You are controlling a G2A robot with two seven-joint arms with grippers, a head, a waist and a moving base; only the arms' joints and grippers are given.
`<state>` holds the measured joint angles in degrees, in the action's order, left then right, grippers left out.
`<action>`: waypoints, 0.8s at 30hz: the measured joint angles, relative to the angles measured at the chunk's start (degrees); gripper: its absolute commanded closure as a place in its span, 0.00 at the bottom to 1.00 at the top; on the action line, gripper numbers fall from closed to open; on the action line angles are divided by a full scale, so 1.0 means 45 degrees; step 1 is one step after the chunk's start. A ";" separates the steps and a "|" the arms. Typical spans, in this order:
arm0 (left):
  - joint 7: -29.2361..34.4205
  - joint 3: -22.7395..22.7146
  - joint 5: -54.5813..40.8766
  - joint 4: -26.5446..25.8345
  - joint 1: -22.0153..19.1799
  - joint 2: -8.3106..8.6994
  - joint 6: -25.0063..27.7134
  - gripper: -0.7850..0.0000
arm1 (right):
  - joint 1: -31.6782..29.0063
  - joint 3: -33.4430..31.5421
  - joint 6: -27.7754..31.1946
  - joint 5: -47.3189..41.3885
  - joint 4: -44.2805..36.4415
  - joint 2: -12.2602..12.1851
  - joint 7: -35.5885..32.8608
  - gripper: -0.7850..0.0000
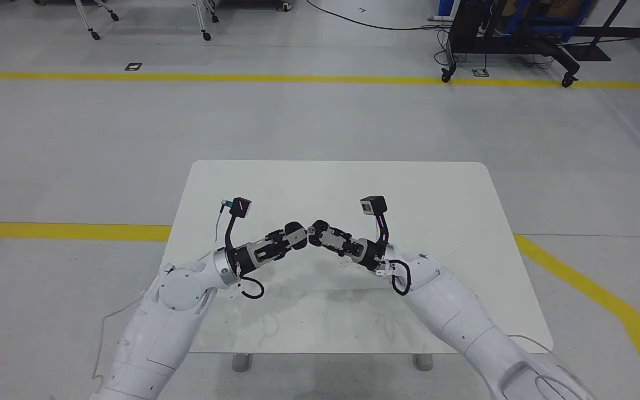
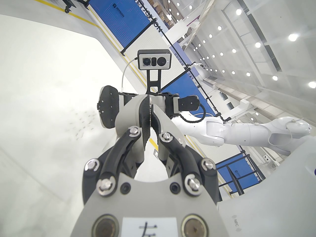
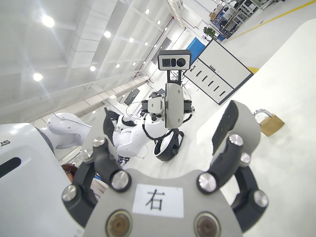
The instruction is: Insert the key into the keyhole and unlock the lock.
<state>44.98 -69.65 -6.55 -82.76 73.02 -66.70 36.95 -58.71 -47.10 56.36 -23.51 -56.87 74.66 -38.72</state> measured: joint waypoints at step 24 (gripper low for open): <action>0.0168 0.0158 0.0480 -0.0272 0.0083 0.0026 -0.0263 1.00 | -0.0360 -0.2794 -0.4382 0.1151 -0.3301 -0.2177 -0.6426 0.00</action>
<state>45.74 -68.94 -4.39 -83.98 73.40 -66.59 35.77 -60.33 -59.67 36.64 -18.33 -71.72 64.86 -67.64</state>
